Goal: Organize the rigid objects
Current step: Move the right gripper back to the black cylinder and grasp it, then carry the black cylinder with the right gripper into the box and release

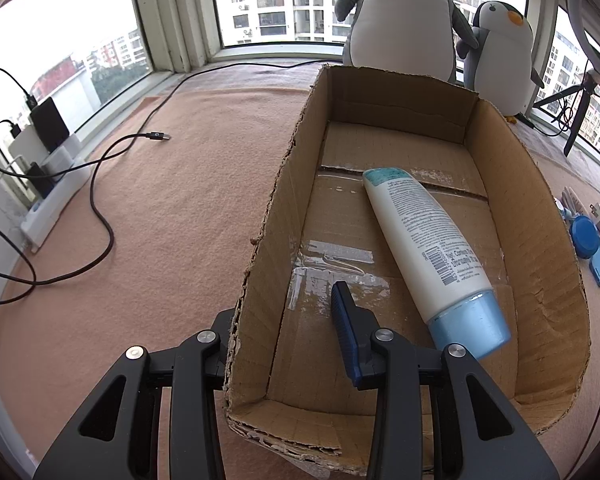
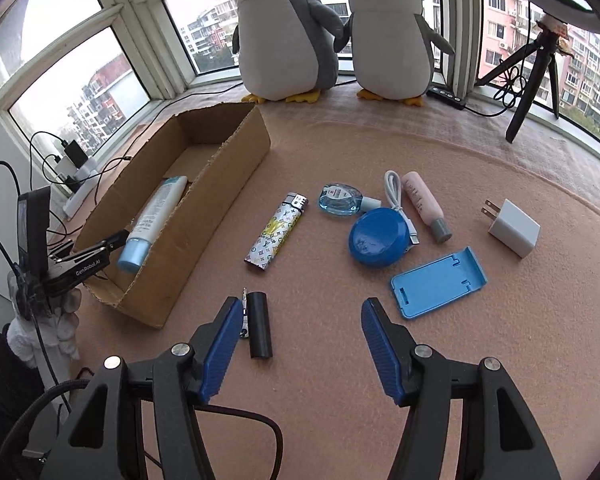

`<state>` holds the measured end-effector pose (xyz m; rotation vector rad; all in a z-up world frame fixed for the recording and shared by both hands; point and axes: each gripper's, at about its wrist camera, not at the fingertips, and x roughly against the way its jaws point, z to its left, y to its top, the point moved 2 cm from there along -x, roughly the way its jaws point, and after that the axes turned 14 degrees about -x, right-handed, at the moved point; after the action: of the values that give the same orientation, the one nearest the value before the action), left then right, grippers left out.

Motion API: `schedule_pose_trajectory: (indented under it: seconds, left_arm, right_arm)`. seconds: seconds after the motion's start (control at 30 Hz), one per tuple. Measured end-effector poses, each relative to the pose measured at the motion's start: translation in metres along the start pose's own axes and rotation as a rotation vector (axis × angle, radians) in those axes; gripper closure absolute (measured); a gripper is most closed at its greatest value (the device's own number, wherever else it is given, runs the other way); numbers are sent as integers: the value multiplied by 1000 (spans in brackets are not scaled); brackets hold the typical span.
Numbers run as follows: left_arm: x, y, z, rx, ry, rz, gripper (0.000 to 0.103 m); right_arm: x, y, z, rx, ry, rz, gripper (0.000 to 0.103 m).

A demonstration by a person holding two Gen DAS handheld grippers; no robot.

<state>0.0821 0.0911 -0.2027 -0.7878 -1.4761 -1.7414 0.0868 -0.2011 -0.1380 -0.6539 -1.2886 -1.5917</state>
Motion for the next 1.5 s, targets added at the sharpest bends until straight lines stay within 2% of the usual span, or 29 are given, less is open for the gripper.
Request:
schedule_pose_trajectory:
  seconds: [0.13,0.27,0.37,0.67,0.83,1.0,1.3,1.5]
  left_arm:
    - [0,0,0,0,0,0,67]
    - [0,0,0,1,1,-1,67]
    - [0,-1,0,1,1,-2,67]
    - [0,-1,-1,1,2,-2,67]
    - [0,-1,-1,1,2,-2,67]
    - [0,-1,-1,0,2,-2,67]
    - [1,-1,-1,1,2,-2,67]
    - [1,-1,-1,1,2,-3,67]
  right_arm:
    - [-15,-7,8,17,10,38,53]
    - [-29,-12,14,38,6,75,63]
    - [-35,-15,17,52,-1,90,64]
    - [-50,-20,17,86,-54,113,70]
    - [-53,-18,14,85,-67,109,77]
    - [-55,-14,11,89,-87,101,88]
    - [-51,-11,10,46,-77,82,88]
    - [-26,5,27,41,-38,15,88]
